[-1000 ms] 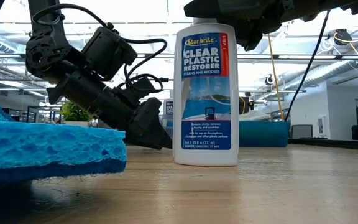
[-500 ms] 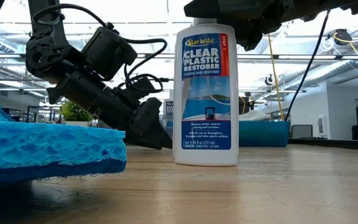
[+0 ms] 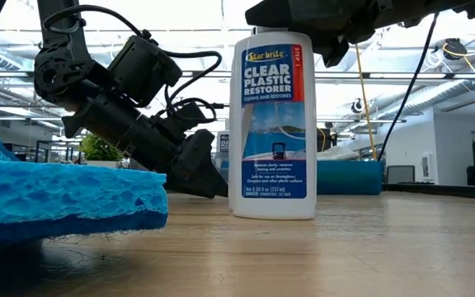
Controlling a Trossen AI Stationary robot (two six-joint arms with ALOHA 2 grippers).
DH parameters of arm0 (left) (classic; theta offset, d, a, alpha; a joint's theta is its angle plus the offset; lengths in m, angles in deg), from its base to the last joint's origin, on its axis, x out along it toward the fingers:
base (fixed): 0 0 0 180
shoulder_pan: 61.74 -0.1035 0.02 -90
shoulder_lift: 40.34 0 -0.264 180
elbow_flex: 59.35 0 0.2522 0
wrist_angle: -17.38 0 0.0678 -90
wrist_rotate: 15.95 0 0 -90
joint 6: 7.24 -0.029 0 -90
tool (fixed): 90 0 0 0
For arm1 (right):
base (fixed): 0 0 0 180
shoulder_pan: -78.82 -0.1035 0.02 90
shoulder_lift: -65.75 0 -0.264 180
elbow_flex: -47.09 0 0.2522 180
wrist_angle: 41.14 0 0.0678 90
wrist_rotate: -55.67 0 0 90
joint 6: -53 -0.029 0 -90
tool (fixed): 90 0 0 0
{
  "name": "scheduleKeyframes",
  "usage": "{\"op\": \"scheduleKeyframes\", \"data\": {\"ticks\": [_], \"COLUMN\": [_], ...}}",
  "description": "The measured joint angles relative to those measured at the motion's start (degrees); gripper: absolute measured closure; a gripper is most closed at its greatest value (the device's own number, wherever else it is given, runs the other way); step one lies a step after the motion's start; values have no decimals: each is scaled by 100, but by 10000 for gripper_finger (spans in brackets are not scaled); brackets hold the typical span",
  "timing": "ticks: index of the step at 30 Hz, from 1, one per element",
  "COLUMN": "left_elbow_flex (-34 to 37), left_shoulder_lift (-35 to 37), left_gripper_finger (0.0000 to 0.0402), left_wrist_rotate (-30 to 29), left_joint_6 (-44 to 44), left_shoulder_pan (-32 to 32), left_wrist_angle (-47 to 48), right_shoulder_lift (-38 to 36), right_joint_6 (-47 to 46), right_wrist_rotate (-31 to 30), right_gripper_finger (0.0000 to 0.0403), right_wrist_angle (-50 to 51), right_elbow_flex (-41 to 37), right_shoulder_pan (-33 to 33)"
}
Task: Pick & Place Kitchen Items
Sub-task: Put the bottom white plastic restorer bottle into the right black bin
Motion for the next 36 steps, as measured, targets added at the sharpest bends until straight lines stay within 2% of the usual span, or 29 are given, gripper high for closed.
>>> {"op": "scheduleKeyframes", "data": {"ticks": [4, 10, 16, 20, 26, 30, 36], "left_elbow_flex": [2, 2, 2, 1, 2, 2, 2], "left_shoulder_lift": [0, 0, 0, 0, 0, 0, 0], "left_gripper_finger": [144, 144, 144, 144, 144, 144, 144], "left_wrist_rotate": [0, 0, 0, 0, 0, 0, 0], "left_joint_6": [0, 0, 0, 0, 0, 0, 0], "left_shoulder_pan": [-1, -2, 0, -1, -2, -2, 0], "left_wrist_angle": [0, 0, 0, 0, 0, 0, 0], "right_shoulder_lift": [0, 0, 0, 0, 0, 0, -9], "right_joint_6": [4, 19, 14, 13, 18, 15, 20], "right_wrist_rotate": [-6, -14, -3, -3, -10, -3, 139], "right_gripper_finger": [314, 289, 317, 317, 297, 316, 318], "right_wrist_angle": [2, 7, 2, 4, 7, 7, 34], "right_elbow_flex": [0, 0, 0, 0, 0, 0, 0], "right_shoulder_pan": [0, 0, 0, 0, 3, 0, 3]}}
